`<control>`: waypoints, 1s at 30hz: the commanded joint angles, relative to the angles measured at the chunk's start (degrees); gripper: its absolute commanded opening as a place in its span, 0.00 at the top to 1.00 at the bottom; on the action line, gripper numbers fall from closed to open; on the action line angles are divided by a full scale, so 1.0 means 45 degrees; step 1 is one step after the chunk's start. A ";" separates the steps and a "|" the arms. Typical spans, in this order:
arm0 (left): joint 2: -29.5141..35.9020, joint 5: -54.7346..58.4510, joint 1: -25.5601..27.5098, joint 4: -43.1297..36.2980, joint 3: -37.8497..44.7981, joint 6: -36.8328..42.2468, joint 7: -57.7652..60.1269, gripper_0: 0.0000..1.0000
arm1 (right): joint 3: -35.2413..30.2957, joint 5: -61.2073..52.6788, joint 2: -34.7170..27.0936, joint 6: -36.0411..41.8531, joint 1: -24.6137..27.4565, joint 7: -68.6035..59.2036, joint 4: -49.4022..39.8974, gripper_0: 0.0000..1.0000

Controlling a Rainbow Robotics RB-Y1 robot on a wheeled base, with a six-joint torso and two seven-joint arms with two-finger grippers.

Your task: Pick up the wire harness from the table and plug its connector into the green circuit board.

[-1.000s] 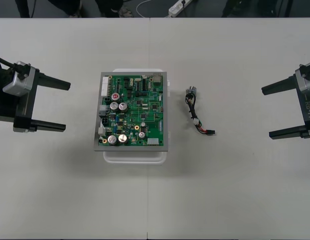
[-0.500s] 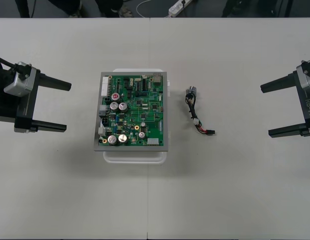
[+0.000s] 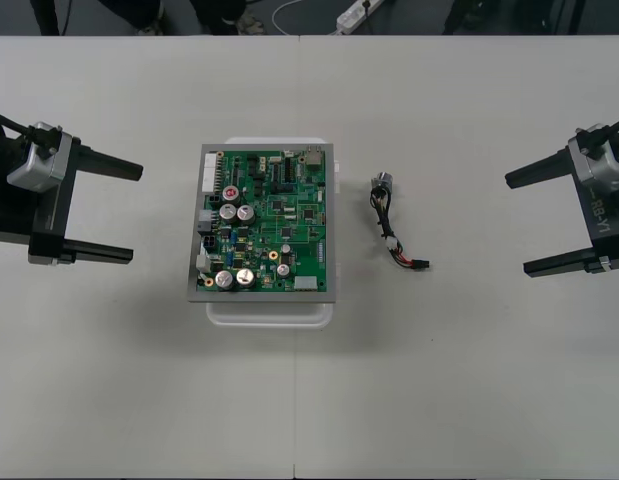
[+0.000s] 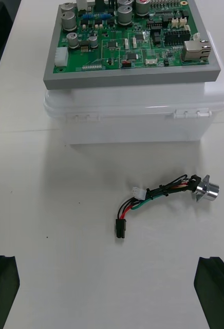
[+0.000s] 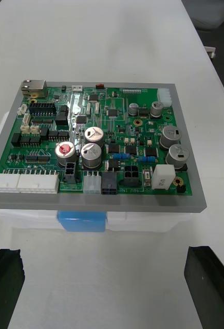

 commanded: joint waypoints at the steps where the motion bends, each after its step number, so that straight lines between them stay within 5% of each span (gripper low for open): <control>1: 0.0683 0.0389 -0.0607 -0.0160 -0.0494 -0.0311 0.0986 0.09 | 0.0838 0.0259 -0.0702 -0.0046 -0.0757 0.0370 -0.0067 0.00; 30: 0.1093 0.1034 -0.2228 -0.0179 -0.1510 -0.0311 0.2177 0.08 | 0.2753 0.4380 -0.0643 -0.0046 -0.1422 -0.2677 -0.1629 0.00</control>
